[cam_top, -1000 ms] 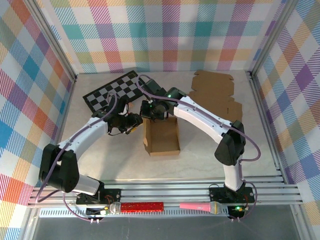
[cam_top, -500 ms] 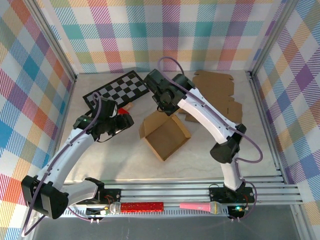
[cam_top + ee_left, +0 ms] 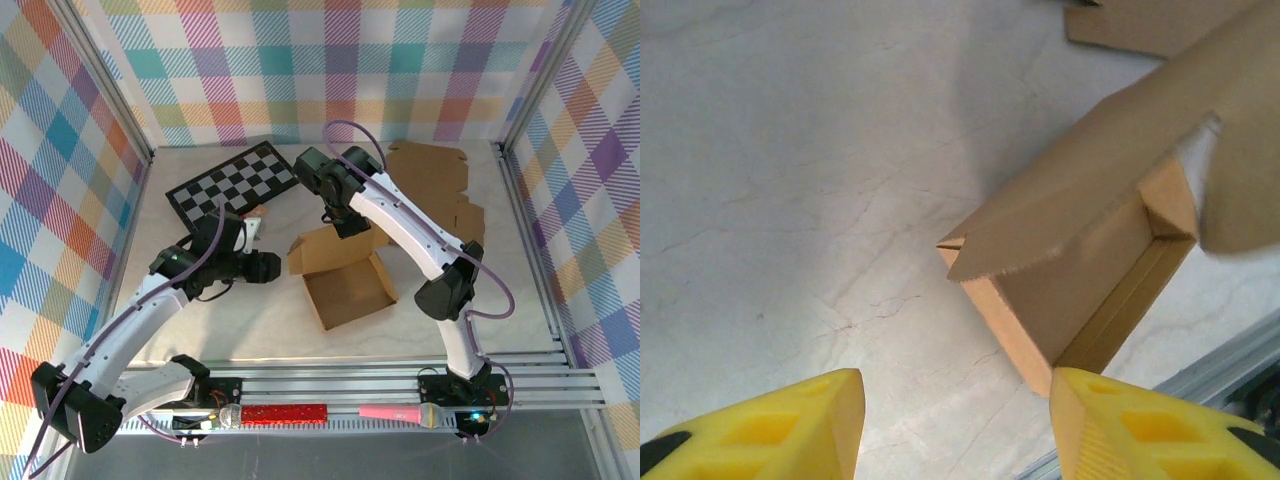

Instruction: Fold the paper box

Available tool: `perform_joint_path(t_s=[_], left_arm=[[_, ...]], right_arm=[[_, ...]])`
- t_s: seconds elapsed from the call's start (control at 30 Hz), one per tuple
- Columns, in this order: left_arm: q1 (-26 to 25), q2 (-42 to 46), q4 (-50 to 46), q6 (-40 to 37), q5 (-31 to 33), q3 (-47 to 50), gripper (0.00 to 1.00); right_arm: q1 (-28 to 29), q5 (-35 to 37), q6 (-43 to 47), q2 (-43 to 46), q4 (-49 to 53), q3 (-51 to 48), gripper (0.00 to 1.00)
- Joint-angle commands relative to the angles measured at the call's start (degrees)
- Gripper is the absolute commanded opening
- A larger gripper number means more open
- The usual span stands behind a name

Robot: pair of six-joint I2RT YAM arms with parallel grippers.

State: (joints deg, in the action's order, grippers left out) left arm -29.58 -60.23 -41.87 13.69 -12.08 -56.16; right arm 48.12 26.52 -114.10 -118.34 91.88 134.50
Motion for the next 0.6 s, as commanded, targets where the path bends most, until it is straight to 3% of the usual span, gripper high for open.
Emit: perform_joint_path(t_s=[0.0, 0.37, 0.57], left_arm=[[-2.61, 1.88, 5.61, -9.77, 0.48, 2.74, 0.53], [-4.34, -3.73, 15.30, -15.11, 2.14, 4.62, 0.56], [-5.77, -8.32, 18.04, -16.49, -0.08, 3.78, 0.56]], right_arm=[[-0.72, -0.81, -0.83, 0.39, 6.07, -1.76, 0.00], [-1.96, -3.27, 1.95, 2.05, 1.96, -6.32, 0.00], [-2.59, -3.75, 3.52, 2.07, 1.29, -6.44, 0.00]])
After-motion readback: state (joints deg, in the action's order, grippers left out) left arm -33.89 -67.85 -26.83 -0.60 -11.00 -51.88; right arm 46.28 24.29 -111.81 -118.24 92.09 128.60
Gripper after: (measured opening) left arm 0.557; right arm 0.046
